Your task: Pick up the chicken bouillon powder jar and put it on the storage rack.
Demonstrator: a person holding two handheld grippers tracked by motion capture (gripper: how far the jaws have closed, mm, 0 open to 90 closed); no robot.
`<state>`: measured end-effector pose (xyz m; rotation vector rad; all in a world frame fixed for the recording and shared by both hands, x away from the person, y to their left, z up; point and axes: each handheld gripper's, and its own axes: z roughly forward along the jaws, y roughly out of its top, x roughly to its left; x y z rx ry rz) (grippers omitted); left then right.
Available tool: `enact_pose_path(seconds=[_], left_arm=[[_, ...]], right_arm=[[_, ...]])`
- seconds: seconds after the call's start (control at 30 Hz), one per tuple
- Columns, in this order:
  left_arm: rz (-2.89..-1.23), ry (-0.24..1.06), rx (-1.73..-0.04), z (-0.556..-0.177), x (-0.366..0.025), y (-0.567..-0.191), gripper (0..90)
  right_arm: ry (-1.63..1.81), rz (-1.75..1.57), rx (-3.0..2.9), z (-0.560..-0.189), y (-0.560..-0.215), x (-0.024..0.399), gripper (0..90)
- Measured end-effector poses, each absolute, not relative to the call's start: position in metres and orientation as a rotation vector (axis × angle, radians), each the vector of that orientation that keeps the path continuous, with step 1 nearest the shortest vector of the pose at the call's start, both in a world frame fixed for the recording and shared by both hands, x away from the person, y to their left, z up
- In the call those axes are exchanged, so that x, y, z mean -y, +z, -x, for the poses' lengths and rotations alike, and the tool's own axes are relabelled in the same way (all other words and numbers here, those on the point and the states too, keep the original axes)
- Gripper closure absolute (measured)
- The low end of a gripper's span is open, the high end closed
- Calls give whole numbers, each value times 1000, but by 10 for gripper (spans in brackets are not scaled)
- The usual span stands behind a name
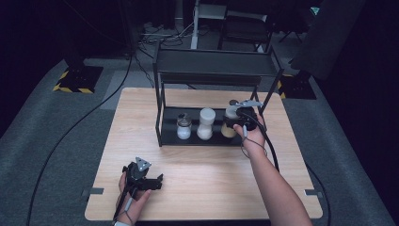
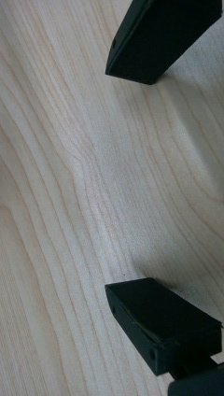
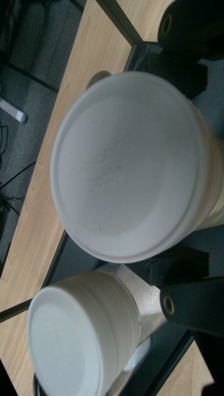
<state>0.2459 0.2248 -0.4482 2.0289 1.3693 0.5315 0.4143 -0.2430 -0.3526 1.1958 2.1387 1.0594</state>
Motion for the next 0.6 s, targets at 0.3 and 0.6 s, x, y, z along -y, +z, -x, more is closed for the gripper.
enact_pose_path(seconds=[0.3, 0.6], left_arm=[[-2028, 532, -1369, -246, -225, -448, 5], [-2028, 532, -1370, -246, -225, -448, 5]], right_arm=[[1046, -1209, -2163, -422, -359, 239, 344], [1041, -1230, -2168, -424, -361, 241, 344]])
